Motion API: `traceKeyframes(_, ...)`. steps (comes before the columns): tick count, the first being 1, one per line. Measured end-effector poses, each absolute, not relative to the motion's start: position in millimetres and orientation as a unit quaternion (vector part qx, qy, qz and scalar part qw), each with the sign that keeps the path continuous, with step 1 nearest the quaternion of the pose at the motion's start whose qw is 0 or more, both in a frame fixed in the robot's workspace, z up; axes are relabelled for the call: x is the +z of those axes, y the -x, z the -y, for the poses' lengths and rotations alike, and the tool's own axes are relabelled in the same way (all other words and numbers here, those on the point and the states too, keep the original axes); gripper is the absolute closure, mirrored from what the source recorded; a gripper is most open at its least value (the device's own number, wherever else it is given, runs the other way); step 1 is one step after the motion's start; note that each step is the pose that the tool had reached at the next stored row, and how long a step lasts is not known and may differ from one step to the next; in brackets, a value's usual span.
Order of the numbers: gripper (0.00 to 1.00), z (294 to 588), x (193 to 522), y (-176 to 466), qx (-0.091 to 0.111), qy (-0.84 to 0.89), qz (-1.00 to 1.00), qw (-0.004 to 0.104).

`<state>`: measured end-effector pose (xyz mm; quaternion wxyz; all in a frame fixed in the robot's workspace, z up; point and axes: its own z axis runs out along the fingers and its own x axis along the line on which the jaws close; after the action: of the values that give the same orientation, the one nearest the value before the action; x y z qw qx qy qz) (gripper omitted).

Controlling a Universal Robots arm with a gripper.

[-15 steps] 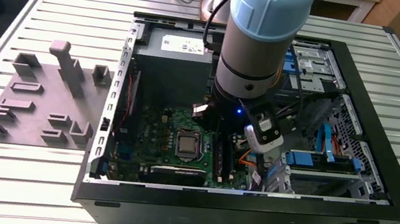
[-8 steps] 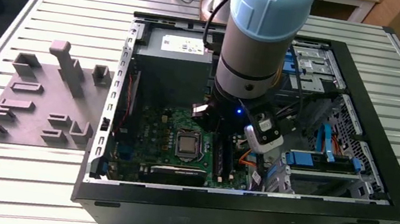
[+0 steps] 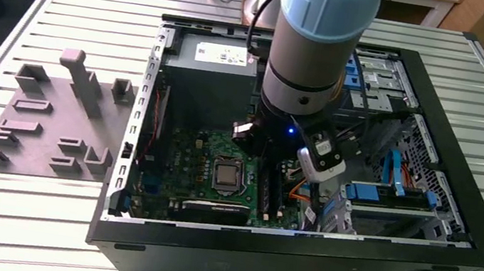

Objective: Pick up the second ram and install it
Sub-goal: 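Insert the second ram into the second slot, then press down the second ram until it locks into place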

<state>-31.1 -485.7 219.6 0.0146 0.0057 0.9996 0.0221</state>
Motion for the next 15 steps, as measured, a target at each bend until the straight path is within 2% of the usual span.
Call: traceKeyframes(15,0.79,485.8,215.4,30.9,0.022,-0.006,-1.0,0.015)
